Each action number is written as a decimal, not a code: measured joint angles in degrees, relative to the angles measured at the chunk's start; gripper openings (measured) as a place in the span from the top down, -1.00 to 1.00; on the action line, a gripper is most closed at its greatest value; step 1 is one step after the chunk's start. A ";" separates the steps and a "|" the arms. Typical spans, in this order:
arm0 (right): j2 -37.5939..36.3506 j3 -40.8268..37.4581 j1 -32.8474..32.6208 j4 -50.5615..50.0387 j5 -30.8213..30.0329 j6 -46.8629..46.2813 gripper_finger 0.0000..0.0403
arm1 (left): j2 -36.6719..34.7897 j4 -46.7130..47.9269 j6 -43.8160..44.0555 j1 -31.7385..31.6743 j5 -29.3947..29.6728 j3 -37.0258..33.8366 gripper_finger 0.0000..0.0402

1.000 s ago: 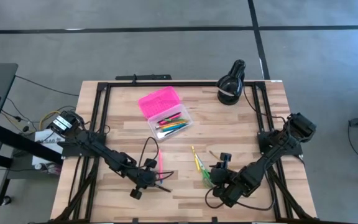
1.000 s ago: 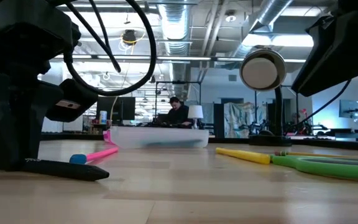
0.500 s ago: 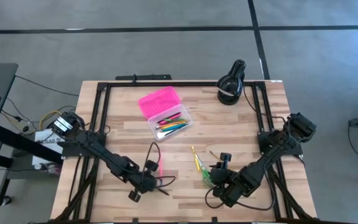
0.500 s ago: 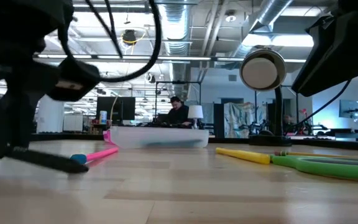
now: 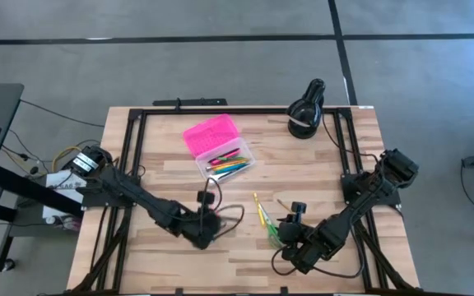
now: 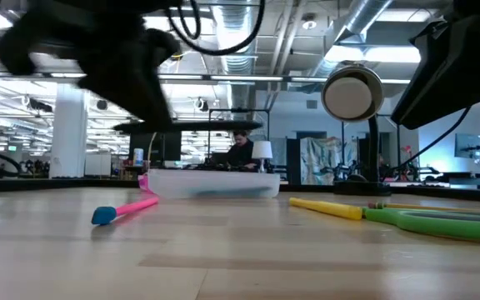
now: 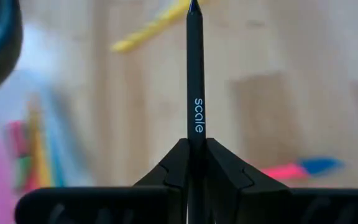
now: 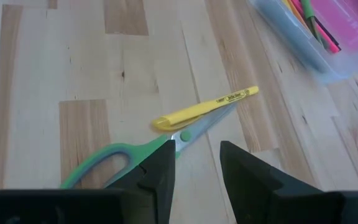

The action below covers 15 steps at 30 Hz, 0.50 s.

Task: Pick & place school supplies into a supply box
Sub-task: Put the black pen into the black supply box

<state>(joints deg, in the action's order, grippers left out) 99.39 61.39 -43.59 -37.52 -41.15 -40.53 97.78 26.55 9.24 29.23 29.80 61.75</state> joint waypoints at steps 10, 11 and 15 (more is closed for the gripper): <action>0.00 0.02 -0.02 0.24 0.15 -0.02 0.40 | -0.07 2.19 -3.96 -14.78 6.36 1.21 0.85; 0.00 0.02 -0.02 0.24 0.15 -0.02 0.40 | -0.07 2.42 -4.25 -16.59 6.20 1.21 0.85; 0.00 0.02 -0.02 0.24 0.19 -0.02 0.40 | -0.08 2.57 -6.57 -23.30 5.07 1.21 0.85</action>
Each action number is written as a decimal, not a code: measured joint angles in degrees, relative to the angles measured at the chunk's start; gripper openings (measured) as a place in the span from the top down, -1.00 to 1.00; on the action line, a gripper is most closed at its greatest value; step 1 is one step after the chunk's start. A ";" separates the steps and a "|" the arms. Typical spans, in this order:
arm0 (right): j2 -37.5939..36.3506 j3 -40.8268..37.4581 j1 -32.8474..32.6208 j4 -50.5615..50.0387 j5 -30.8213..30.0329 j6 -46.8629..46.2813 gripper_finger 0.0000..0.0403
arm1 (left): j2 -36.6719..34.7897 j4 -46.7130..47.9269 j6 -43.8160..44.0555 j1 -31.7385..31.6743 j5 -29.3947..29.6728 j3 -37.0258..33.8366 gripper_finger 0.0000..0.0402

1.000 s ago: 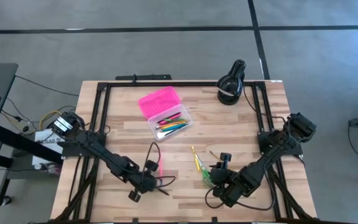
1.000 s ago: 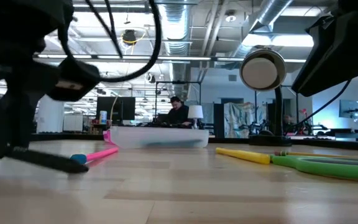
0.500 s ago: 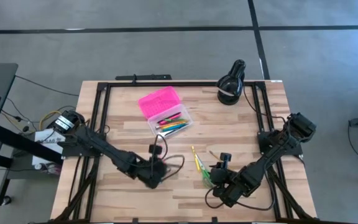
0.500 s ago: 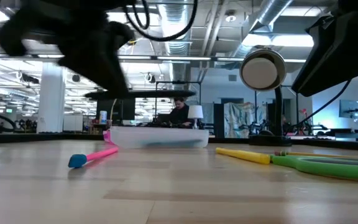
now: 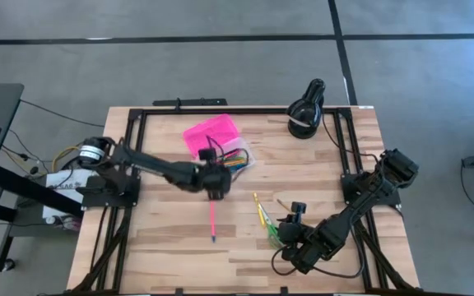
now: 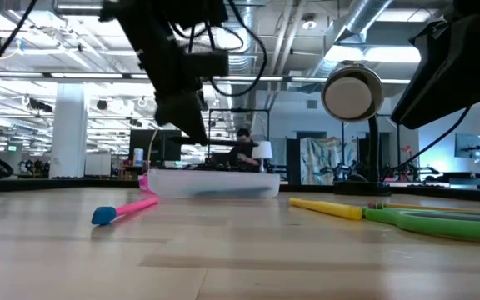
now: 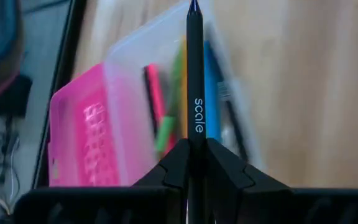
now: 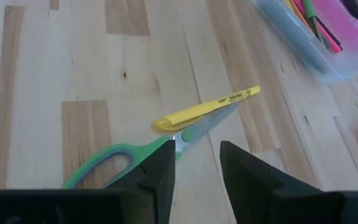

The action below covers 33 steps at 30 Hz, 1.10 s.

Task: Pick & place school supplies into a supply box
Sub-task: Put the black pen into the black supply box, then put the yellow pencil into the black supply box

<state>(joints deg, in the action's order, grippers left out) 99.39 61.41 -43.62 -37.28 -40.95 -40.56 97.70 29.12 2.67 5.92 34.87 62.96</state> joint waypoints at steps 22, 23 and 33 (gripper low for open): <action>0.00 0.00 0.00 0.28 0.04 -0.02 0.40 | -0.07 -1.74 -2.70 -11.40 -6.69 0.00 0.57; 0.00 0.00 0.00 0.34 0.05 -0.02 0.40 | -0.07 -1.96 -2.70 -11.40 -6.67 0.02 0.52; 0.00 0.00 -0.24 -0.94 2.27 -6.24 0.40 | -0.79 -2.10 -5.11 -4.86 -8.88 0.03 0.29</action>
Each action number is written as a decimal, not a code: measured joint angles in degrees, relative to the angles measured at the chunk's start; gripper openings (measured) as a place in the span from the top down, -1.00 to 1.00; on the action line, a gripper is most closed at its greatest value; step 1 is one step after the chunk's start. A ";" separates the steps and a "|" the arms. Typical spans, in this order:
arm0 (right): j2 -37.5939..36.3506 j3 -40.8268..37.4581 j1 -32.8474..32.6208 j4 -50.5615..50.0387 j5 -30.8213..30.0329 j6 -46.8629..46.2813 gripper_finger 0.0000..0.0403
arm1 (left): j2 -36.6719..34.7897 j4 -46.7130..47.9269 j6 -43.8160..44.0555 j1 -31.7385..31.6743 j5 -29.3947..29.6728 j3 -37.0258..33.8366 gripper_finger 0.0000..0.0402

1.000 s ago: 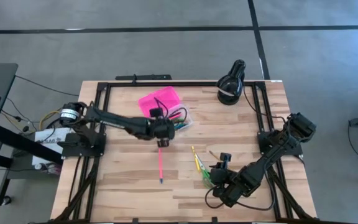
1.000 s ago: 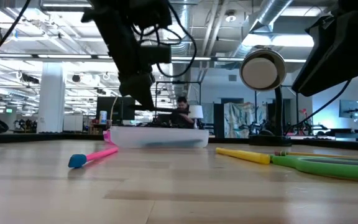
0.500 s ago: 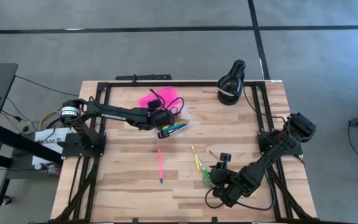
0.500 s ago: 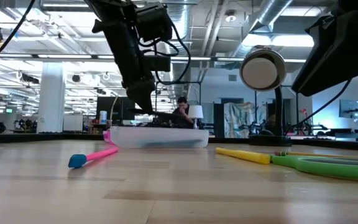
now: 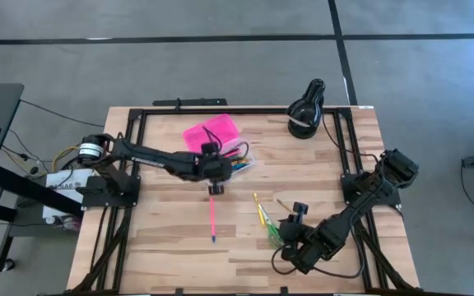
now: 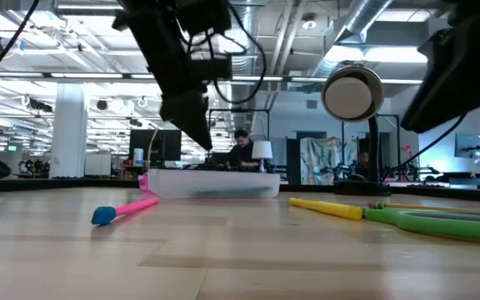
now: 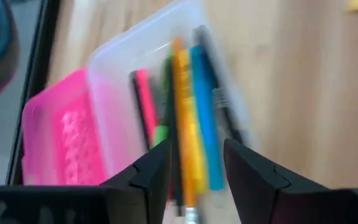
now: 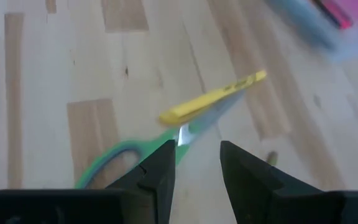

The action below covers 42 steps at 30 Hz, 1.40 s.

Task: Pick & place school supplies into a supply box
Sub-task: Put the yellow pencil into the black supply box

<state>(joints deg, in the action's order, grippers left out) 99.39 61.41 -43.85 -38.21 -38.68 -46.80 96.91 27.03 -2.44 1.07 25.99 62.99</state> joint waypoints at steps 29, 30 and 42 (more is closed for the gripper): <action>0.02 -0.87 8.67 -16.02 20.59 -17.69 0.40 | -0.73 -5.41 10.79 42.54 18.62 -9.15 0.32; 0.02 -1.09 9.56 -16.13 21.48 -17.69 0.40 | -0.71 -5.35 10.86 43.27 20.02 -9.50 0.32; 0.02 -6.05 16.69 -11.20 26.88 -17.69 0.40 | -0.71 -0.31 16.69 47.22 28.03 -9.91 0.32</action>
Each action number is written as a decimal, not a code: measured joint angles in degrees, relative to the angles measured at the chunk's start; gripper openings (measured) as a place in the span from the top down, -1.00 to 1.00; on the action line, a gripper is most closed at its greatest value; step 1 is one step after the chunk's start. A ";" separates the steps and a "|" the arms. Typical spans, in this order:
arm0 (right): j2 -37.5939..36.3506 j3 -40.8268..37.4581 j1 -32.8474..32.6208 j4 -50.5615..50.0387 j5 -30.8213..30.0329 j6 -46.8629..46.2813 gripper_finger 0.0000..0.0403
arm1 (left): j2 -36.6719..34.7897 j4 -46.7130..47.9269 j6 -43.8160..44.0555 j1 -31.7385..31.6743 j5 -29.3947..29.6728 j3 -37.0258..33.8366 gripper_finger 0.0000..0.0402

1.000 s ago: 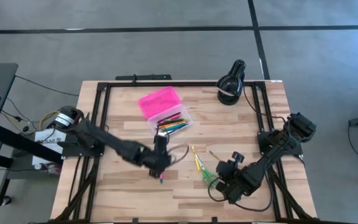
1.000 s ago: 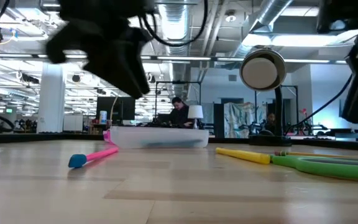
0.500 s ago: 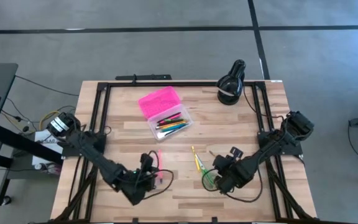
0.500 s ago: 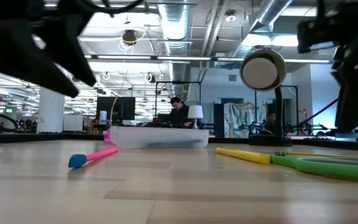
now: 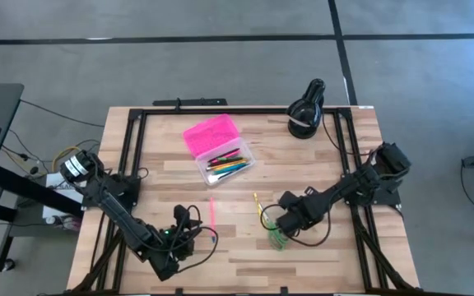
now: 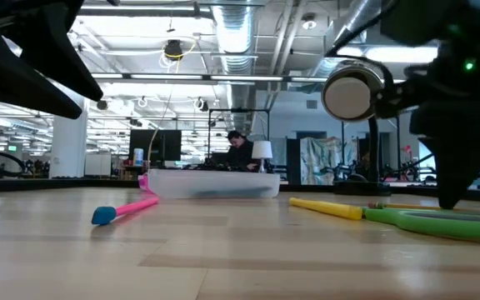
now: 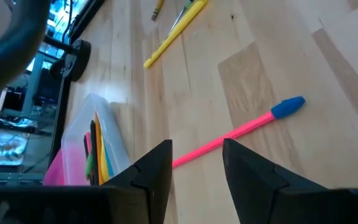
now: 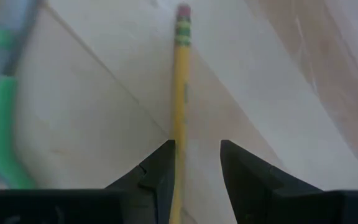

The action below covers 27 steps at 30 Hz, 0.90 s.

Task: Pick & place school supplies into a supply box
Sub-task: Put the yellow pencil into the black supply box

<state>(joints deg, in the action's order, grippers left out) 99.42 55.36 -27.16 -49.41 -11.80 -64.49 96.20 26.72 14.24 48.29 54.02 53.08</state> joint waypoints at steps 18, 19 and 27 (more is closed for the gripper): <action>-0.24 -2.98 1.58 2.64 7.04 -0.61 0.46 | 0.00 -0.13 1.48 -0.06 -0.20 0.00 0.32; -0.22 -2.98 1.58 2.71 7.41 -0.61 0.48 | 0.00 -0.13 1.54 -0.06 -0.22 0.00 0.32; -0.15 -3.07 1.56 2.78 11.59 -1.51 0.72 | 0.00 -0.11 1.91 -0.06 -1.27 0.00 0.32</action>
<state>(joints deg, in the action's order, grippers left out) 99.26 52.29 -25.61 -46.63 -0.21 -66.00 96.20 26.61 16.15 48.23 52.75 53.08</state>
